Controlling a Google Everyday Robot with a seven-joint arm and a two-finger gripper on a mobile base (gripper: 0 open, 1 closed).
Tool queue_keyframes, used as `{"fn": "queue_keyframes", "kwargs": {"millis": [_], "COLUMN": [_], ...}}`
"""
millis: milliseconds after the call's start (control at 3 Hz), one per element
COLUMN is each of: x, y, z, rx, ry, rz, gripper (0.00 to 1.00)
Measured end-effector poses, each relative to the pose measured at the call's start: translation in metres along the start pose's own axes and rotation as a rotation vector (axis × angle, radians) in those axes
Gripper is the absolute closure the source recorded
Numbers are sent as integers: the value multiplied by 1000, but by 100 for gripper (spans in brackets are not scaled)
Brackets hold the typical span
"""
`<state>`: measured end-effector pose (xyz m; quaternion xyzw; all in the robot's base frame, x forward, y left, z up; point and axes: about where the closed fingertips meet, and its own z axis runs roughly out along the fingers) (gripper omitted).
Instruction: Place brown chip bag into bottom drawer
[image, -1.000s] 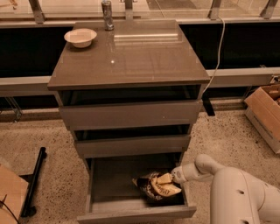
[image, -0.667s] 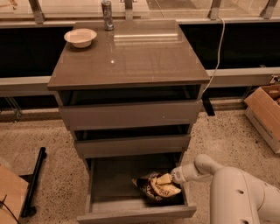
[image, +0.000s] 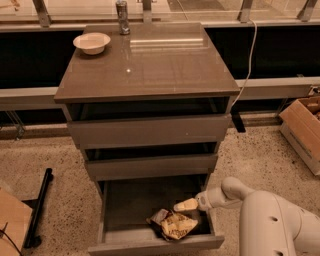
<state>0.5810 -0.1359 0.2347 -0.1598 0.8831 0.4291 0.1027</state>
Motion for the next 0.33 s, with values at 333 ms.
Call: {"fn": "queue_keyframes", "kwargs": {"millis": [333], "x": [0], "y": [0], "z": [0], "rx": [0], "ry": [0], "rz": [0], "gripper": [0]}}
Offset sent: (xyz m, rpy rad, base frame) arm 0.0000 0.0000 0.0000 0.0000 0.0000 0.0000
